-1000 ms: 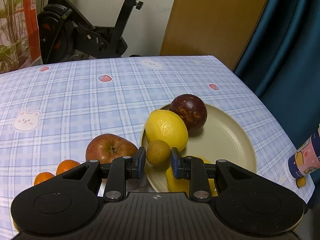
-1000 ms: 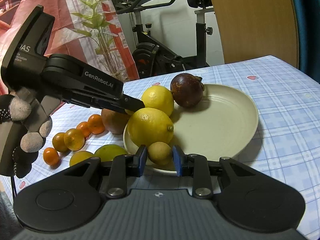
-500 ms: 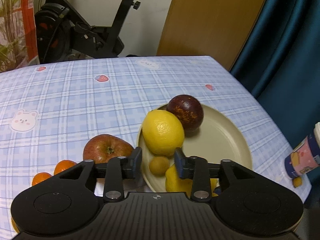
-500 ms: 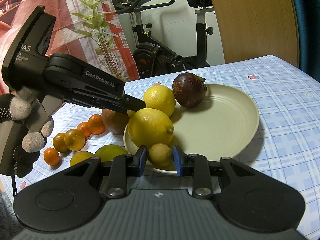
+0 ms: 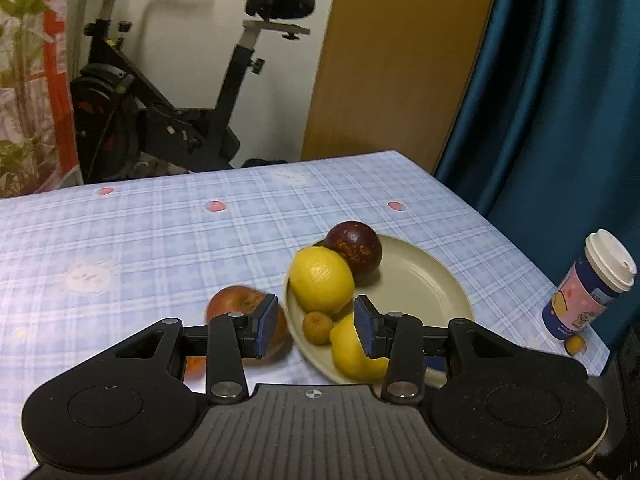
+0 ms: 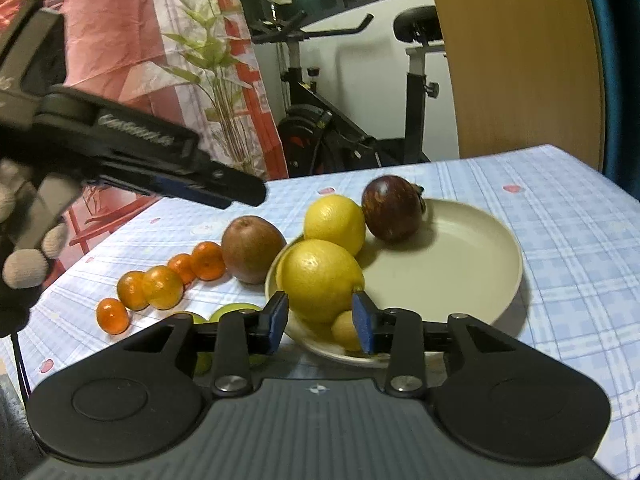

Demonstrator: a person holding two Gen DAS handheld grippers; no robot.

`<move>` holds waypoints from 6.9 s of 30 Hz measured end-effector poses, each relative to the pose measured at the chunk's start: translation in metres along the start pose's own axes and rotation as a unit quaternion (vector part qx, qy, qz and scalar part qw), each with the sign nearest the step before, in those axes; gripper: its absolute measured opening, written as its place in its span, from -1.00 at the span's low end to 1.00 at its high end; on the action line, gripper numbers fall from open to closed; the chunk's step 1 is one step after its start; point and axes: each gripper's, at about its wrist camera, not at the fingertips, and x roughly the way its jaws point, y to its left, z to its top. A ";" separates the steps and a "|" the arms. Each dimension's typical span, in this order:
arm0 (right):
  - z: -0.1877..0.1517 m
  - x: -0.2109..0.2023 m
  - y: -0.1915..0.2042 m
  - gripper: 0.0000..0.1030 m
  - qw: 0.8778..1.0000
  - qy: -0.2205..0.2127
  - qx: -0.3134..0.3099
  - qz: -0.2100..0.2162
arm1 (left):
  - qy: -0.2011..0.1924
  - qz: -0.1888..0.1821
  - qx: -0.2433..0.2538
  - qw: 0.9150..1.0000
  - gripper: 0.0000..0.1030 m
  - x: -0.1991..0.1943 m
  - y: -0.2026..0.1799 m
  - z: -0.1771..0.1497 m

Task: Organize fruits
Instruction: 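Move the left tool back to the yellow-green apple, then close the left tool around the yellow-green apple and lift it, then carry the yellow-green apple onto the plate and open the left tool, then move the left tool back to the green apple on the cloth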

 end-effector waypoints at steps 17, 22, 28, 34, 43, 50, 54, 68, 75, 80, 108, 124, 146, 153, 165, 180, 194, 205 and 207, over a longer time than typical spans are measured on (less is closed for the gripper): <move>-0.011 0.005 0.072 -0.25 0.986 0.029 -0.142 0.086 | 0.035 -0.036 -0.097 0.994 -0.12 -0.001 0.035 -0.055; -0.019 0.012 0.081 -0.25 0.980 0.054 -0.154 0.111 | 0.035 -0.047 -0.111 0.992 -0.12 0.003 0.040 -0.060; -0.023 0.024 0.084 -0.25 0.979 0.075 -0.156 0.109 | 0.035 -0.068 -0.149 0.986 -0.12 0.008 0.049 -0.067; -0.027 0.027 0.081 -0.20 0.979 0.085 -0.153 0.102 | 0.033 -0.076 -0.152 0.985 -0.06 0.014 0.049 -0.071; -0.031 0.037 0.083 -0.04 0.979 0.091 -0.153 0.100 | 0.043 -0.083 -0.157 0.983 -0.06 0.006 0.053 -0.077; -0.032 0.041 0.083 0.05 0.978 0.088 -0.158 0.106 | 0.049 -0.084 -0.142 0.985 0.03 -0.005 0.045 -0.081; -0.033 0.041 0.082 0.05 0.978 0.087 -0.157 0.108 | 0.052 -0.088 -0.128 0.986 0.04 -0.012 0.039 -0.085; -0.034 0.039 0.082 0.01 0.978 0.085 -0.160 0.107 | 0.055 -0.099 -0.116 0.987 0.15 -0.017 0.034 -0.089; -0.033 0.038 0.077 -0.05 0.978 0.084 -0.154 0.109 | 0.048 -0.087 -0.142 0.985 0.15 -0.017 0.046 -0.089; -0.032 0.038 0.075 -0.05 0.978 0.085 -0.152 0.111 | 0.053 -0.088 -0.147 0.984 0.15 -0.010 0.046 -0.092; -0.030 0.039 0.072 -0.01 0.978 0.096 -0.146 0.118 | 0.057 -0.057 -0.105 0.991 -0.11 -0.001 0.036 -0.094; -0.027 0.039 0.068 -0.07 0.979 0.098 -0.133 0.120 | 0.055 -0.054 -0.059 0.995 -0.11 -0.012 0.024 -0.091; 0.009 0.000 0.032 -0.07 0.995 -0.032 -0.071 0.067 | 0.015 -0.068 0.073 0.995 -0.11 0.001 -0.037 -0.018; 0.030 0.008 -0.006 -0.07 0.998 -0.048 -0.028 0.032 | 0.031 -0.079 0.090 0.992 -0.10 0.046 -0.061 0.017; 0.041 0.047 -0.054 -0.07 1.000 -0.007 0.000 0.000 | 0.075 -0.054 0.096 0.991 -0.09 0.106 -0.063 0.025; 0.041 0.067 -0.056 -0.03 1.000 0.017 0.015 -0.008 | 0.067 -0.054 0.088 0.992 -0.02 0.110 -0.059 0.024; 0.031 0.040 -0.046 0.19 0.999 -0.040 0.003 -0.036 | 0.016 -0.055 0.089 0.994 0.18 0.066 -0.053 0.013; 0.021 0.025 -0.025 0.20 0.998 -0.046 -0.020 -0.036 | -0.026 -0.026 0.047 0.998 0.18 0.025 -0.028 -0.008; 0.019 0.022 -0.025 0.20 0.998 -0.047 -0.022 -0.043 | -0.028 -0.022 0.037 0.999 0.18 0.022 -0.022 -0.010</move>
